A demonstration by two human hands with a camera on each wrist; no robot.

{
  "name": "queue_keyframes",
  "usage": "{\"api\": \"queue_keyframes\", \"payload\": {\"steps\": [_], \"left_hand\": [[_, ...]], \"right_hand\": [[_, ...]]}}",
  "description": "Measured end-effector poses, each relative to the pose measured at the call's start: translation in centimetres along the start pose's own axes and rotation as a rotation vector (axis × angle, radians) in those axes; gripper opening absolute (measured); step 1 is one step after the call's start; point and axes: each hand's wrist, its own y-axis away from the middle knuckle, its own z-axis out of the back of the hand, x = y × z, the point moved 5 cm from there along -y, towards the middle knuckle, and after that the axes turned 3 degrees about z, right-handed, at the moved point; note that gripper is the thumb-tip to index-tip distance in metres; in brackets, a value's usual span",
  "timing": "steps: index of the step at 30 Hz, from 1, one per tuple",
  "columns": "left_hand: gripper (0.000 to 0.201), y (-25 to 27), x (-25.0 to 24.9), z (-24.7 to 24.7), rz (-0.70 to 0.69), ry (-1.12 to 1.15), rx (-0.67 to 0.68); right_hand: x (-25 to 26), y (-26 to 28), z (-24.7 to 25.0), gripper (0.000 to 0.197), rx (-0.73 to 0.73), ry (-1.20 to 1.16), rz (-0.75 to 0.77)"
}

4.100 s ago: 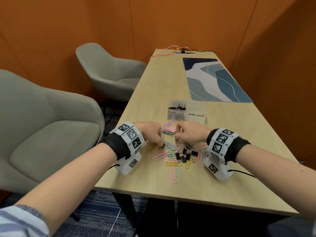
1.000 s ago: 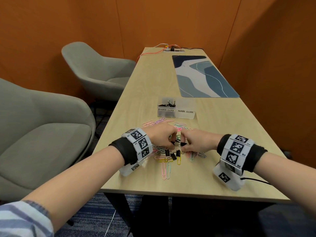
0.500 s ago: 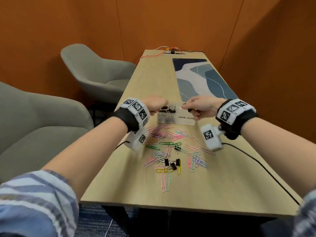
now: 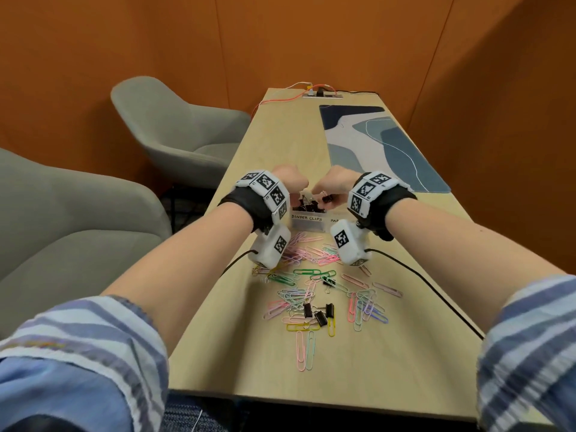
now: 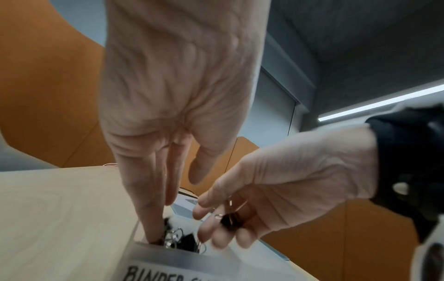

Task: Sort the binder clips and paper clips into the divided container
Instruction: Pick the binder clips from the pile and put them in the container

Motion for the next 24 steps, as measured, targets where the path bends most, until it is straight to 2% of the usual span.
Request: {"api": "queue_keyframes", "payload": {"steps": [2, 5, 9, 10, 12, 14, 16, 19, 24], "left_hand": [[0.029, 0.3, 0.2, 0.4, -0.021, 0.05, -0.012], [0.029, 1.8, 0.4, 0.8, -0.095, -0.005, -0.076], [0.022, 4.7, 1.2, 0.7, -0.207, -0.178, -0.159], [0.019, 5.4, 1.5, 0.4, -0.222, -0.209, -0.152], [0.012, 6.5, 2.5, -0.7, -0.243, -0.234, -0.084], [0.009, 7.4, 3.2, -1.8, -0.263, -0.235, -0.015], [0.009, 8.0, 3.7, -2.6, -0.279, -0.233, 0.023], [0.008, 8.6, 4.2, -3.3, -0.295, -0.246, 0.04], [0.008, 9.3, 4.5, -4.0, -0.31, -0.243, 0.092]], "right_hand": [[0.4, 0.5, -0.1, 0.009, -0.002, -0.043, 0.025], [0.4, 1.7, 0.4, 0.025, -0.051, 0.046, 0.134], [-0.2, 5.6, 0.4, 0.026, -0.103, 0.222, 0.363], [-0.7, 6.9, -0.1, 0.024, -0.06, 0.263, 0.404], [-2.1, 9.5, -1.8, 0.018, 0.126, 0.38, 0.447], [-4.0, 11.5, -3.7, 0.019, 0.301, 0.603, 0.448], [-5.5, 12.1, -4.8, 0.025, 0.286, 0.782, 0.474], [-6.0, 12.3, -5.0, 0.022, 0.17, 0.759, 0.519], [-7.0, 12.4, -4.5, 0.014, 0.218, 0.587, 0.488]]}}
